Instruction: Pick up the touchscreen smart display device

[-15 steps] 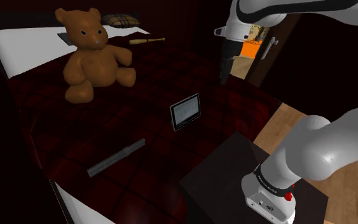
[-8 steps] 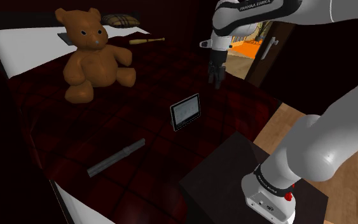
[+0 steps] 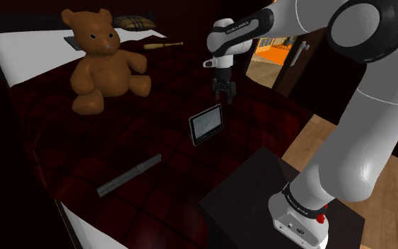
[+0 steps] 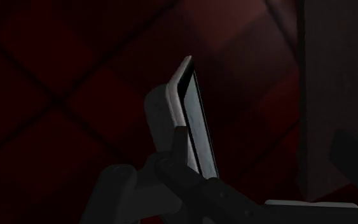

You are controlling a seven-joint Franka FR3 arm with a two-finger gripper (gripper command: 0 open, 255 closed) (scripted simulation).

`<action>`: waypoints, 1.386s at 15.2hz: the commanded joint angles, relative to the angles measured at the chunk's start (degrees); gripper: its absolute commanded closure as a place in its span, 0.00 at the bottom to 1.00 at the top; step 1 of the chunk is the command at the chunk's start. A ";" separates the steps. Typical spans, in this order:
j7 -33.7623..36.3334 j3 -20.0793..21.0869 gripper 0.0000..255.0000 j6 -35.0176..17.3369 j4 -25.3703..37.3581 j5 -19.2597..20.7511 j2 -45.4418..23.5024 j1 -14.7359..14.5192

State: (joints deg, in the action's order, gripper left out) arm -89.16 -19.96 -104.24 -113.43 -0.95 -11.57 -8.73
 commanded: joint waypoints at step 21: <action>-8.81 2.16 1.00 -5.70 3.65 -0.94 -11.00 0.86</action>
State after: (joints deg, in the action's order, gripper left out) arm -97.96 -17.81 -109.94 -109.75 -1.89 -22.54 -7.87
